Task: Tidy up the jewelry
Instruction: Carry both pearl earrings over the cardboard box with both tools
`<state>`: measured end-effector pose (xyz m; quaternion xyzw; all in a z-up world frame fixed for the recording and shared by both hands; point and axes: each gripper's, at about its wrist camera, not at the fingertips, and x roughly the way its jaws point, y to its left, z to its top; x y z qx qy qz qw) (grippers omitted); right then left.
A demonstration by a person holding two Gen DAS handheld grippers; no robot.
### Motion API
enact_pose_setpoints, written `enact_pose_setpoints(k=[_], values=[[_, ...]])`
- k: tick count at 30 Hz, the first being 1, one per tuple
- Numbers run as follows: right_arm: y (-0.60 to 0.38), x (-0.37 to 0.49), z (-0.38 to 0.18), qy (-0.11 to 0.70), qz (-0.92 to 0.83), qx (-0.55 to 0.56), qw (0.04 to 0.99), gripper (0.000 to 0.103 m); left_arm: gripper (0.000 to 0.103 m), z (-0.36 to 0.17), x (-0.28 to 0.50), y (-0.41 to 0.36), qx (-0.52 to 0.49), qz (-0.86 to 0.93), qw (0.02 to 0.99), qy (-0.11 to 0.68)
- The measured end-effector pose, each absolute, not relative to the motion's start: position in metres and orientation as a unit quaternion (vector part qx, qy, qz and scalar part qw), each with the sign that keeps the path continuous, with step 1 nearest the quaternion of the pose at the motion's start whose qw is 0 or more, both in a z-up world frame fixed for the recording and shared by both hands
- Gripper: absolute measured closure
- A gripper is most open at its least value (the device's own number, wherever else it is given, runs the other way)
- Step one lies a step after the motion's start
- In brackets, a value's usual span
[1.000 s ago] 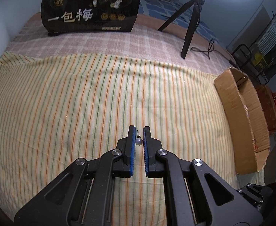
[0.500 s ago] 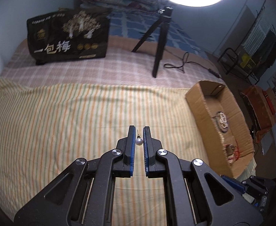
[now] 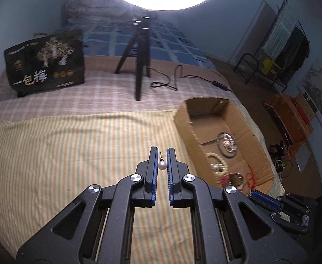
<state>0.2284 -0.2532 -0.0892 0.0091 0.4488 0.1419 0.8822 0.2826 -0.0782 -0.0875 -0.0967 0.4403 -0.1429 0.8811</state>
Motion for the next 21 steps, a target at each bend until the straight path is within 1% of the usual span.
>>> enact_pose_setpoints(k=[21], values=[[-0.315,0.239,-0.094,0.454,0.087,0.018,0.887,0.095,0.097,-0.091,0.299,-0.158,-0.079,-0.181,0.881,0.431]])
